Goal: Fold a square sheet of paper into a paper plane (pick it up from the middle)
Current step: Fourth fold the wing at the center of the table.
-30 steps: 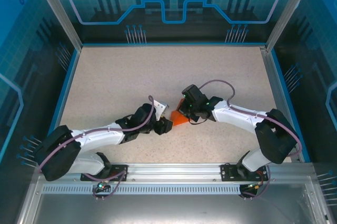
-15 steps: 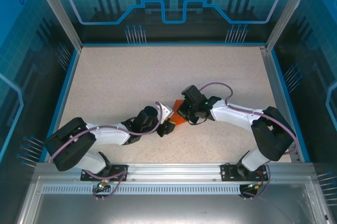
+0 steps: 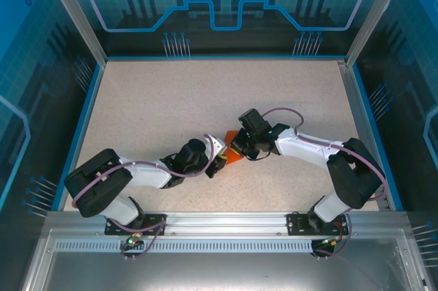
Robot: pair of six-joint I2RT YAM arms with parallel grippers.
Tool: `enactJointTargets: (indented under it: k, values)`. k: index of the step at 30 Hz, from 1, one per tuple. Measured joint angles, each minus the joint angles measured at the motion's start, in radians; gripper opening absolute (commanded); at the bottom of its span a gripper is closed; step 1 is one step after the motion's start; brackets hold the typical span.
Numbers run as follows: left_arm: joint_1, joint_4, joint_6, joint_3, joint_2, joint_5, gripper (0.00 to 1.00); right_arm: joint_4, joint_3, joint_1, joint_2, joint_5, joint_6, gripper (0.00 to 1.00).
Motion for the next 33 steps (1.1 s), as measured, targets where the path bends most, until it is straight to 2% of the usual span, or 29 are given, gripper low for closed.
enactJointTargets:
  k: [3, 5, 10, 15, 22, 28, 33]
  values:
    - [0.000, 0.004, 0.000, 0.000, 0.001, -0.003, 0.10, 0.000, 0.000, -0.005, 0.000, -0.009, 0.003, 0.04]
    - [0.000, 0.006, 0.000, 0.000, 0.001, -0.004, 0.07, 0.000, 0.000, -0.009, 0.000, -0.017, 0.005, 0.12]
    - [-0.001, 0.006, -0.008, -0.001, 0.002, -0.006, 0.03, -0.001, 0.000, -0.024, 0.000, -0.036, -0.022, 0.44]
    - [-0.001, 0.006, -0.069, -0.001, 0.002, -0.006, 0.02, 0.023, -0.022, -0.048, -0.024, -0.038, -0.128, 0.60]
    - [-0.001, 0.005, -0.231, -0.001, 0.002, -0.005, 0.00, 0.126, -0.147, -0.076, -0.117, -0.045, -0.314, 0.59]
    - [-0.001, 0.005, -0.384, -0.001, 0.002, 0.014, 0.00, 0.248, -0.267, -0.112, -0.141, -0.082, -0.385, 0.55]
    - [-0.001, 0.006, -0.502, -0.001, 0.001, 0.030, 0.00, 0.327, -0.292, -0.113, -0.135, -0.126, -0.415, 0.53]
